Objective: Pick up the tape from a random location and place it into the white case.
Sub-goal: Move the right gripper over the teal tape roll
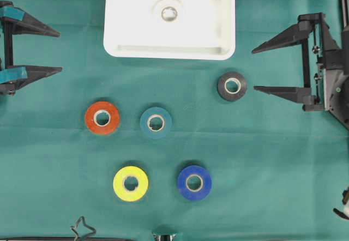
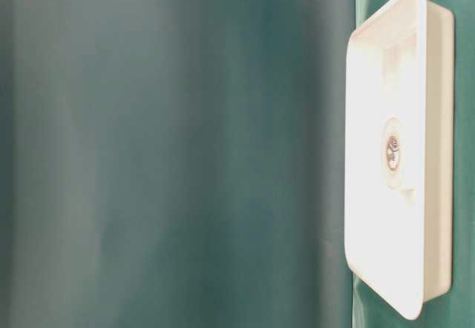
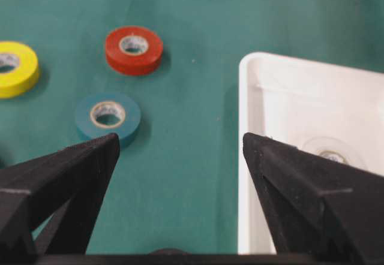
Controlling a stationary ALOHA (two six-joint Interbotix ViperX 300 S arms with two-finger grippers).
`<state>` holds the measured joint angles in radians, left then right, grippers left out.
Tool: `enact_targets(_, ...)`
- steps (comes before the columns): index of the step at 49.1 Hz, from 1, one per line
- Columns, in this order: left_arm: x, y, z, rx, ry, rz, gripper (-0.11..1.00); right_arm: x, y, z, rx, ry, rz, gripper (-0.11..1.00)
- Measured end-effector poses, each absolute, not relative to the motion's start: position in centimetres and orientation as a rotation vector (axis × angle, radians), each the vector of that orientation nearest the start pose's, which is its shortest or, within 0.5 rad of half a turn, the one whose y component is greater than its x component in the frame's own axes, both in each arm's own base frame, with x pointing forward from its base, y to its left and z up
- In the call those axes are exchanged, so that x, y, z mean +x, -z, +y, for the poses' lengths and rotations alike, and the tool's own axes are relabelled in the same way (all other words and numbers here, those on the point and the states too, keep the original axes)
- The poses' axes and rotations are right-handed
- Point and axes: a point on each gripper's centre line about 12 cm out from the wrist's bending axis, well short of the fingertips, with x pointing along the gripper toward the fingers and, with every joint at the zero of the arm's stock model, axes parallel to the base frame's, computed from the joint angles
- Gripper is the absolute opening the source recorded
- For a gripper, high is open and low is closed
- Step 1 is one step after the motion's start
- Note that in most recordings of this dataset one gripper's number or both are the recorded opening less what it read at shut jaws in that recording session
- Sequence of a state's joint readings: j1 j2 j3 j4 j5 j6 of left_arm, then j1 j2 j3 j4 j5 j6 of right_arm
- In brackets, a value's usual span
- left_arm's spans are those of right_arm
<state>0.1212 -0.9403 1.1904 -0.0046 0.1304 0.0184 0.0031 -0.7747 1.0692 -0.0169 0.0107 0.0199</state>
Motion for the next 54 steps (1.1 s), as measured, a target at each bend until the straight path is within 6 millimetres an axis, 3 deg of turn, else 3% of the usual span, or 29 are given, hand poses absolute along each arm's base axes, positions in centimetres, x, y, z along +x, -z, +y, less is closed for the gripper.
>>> enact_targets(40, 19.3, -23.4, 2.3, -0.02, -0.119, 0.372, 0.98, 31.7, -26.9, 1.8, -0.018, -0.058, 0.319, 0.93)
enact_targets(54, 19.4, -23.4, 2.4, -0.02, -0.119, 0.374, 0.98, 36.2, -27.3, 2.5, -0.021, -0.071, 0.311, 0.93)
